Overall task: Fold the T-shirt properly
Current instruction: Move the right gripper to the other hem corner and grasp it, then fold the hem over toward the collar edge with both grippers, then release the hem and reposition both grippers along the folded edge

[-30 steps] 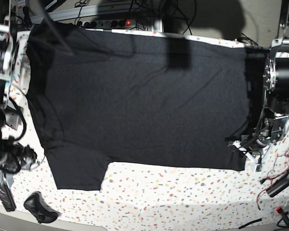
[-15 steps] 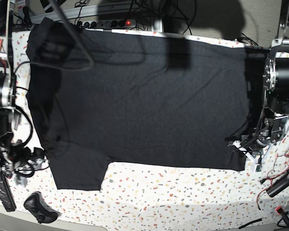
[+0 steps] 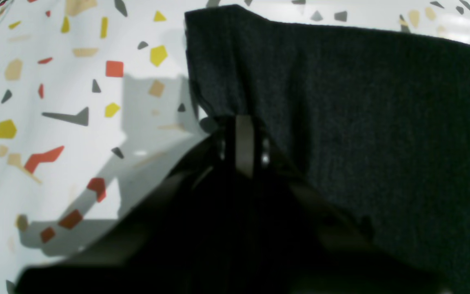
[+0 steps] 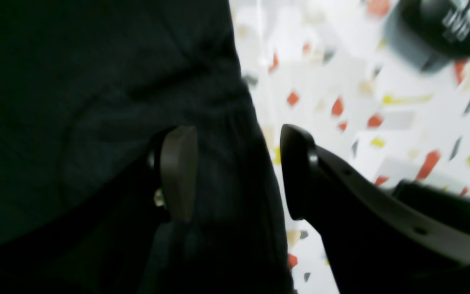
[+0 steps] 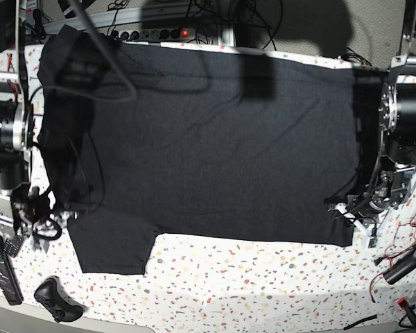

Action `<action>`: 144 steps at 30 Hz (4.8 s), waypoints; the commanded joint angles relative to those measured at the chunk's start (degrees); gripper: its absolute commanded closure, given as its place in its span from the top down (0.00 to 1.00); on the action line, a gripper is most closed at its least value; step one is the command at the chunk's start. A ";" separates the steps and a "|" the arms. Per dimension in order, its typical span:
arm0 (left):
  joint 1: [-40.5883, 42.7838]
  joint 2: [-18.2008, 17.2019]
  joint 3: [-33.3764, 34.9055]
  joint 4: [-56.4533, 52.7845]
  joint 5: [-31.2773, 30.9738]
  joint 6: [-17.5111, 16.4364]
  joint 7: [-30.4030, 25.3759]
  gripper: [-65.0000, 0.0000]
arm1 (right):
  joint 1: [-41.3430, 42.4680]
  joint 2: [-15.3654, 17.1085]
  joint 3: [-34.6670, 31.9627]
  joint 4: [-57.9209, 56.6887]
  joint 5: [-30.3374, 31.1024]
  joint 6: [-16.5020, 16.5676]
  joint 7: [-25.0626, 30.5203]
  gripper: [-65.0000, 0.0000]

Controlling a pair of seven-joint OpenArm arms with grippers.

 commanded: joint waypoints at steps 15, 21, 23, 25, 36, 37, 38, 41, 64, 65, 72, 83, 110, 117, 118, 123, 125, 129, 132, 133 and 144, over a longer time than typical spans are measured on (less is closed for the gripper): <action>-0.90 -0.31 0.02 0.20 -0.63 0.00 0.87 0.00 | -0.28 0.79 0.09 0.63 -0.70 -0.22 4.13 0.09; -0.59 -0.31 0.00 0.31 -3.78 -0.13 -0.46 0.00 | -0.28 0.81 0.09 0.83 -4.70 -0.22 8.11 0.00; -0.61 -0.31 0.00 0.31 -3.80 -0.22 -0.63 0.00 | -0.31 0.79 0.09 1.27 -4.61 -0.15 8.35 0.00; -0.59 -0.31 0.00 0.31 -3.78 -0.22 -0.59 0.00 | -0.33 0.81 0.09 2.03 -4.63 1.01 9.05 0.00; 6.71 -0.79 -0.07 12.41 -7.23 -3.39 3.23 0.00 | -7.02 2.25 0.13 16.74 -1.88 4.46 9.29 0.00; 8.17 -0.92 -0.07 15.30 -7.23 -2.23 4.02 0.00 | -8.48 2.82 0.22 19.17 -0.15 4.48 8.90 0.00; 9.57 -1.07 -0.07 18.32 -7.26 -0.90 5.05 0.00 | -9.99 3.41 0.42 21.68 1.55 4.46 8.79 0.00; 13.55 -1.77 -0.81 27.04 -7.23 1.90 8.26 0.00 | -14.23 5.03 2.43 28.63 4.09 4.44 8.00 0.00; 33.94 -2.36 -22.64 62.62 -12.37 -1.27 13.31 0.00 | -43.71 5.68 28.85 71.76 9.44 7.54 1.33 0.00; 34.62 -2.40 -23.41 63.19 -13.29 -1.29 13.68 0.00 | -45.09 5.57 29.51 73.20 9.60 7.54 1.31 0.00; 39.10 -2.38 -26.77 64.35 -14.38 -1.75 14.88 0.00 | -54.34 3.21 34.12 80.61 9.84 7.54 1.18 0.00; 46.29 -2.36 -27.08 65.92 -14.32 -2.80 14.84 0.00 | -64.15 -0.31 38.80 83.54 9.60 7.56 1.38 0.00; 48.76 -2.67 -27.08 70.71 -8.24 -2.78 16.20 0.40 | -49.94 -0.15 33.46 79.84 17.73 7.41 -5.73 0.32; 48.76 -2.60 -27.06 71.82 -8.24 -2.80 16.20 0.40 | -32.92 -0.13 22.45 59.43 12.81 7.41 -6.78 0.32; 48.76 -2.51 -27.06 71.84 -8.24 -2.78 16.22 0.40 | -30.36 -0.13 20.92 55.95 11.74 7.41 -6.88 0.32; 48.76 -2.12 -27.06 71.82 -8.28 -2.78 16.17 0.40 | -19.30 -0.15 13.62 38.82 6.82 7.30 -8.35 0.32; 48.76 -2.01 -27.06 71.82 -8.33 -2.78 16.13 0.40 | -16.04 -0.17 11.17 33.24 6.01 7.30 -9.49 0.32; 48.76 -2.01 -27.06 71.84 -8.48 -2.78 16.13 0.40 | -12.22 -0.28 7.80 24.87 4.39 7.13 -10.80 0.32; 48.76 -2.03 -27.06 71.82 -8.50 -2.78 16.13 0.40 | -11.61 -0.31 7.26 21.33 3.69 3.80 -11.37 0.32; 48.76 -2.03 -27.06 71.82 -8.50 -2.78 16.13 0.40 | -11.61 -0.33 7.26 20.44 3.69 3.72 -11.52 0.32; 48.76 -2.03 -27.06 71.82 -10.36 -2.78 16.15 0.40 | -11.30 -0.31 7.28 16.74 3.74 6.32 -12.59 0.00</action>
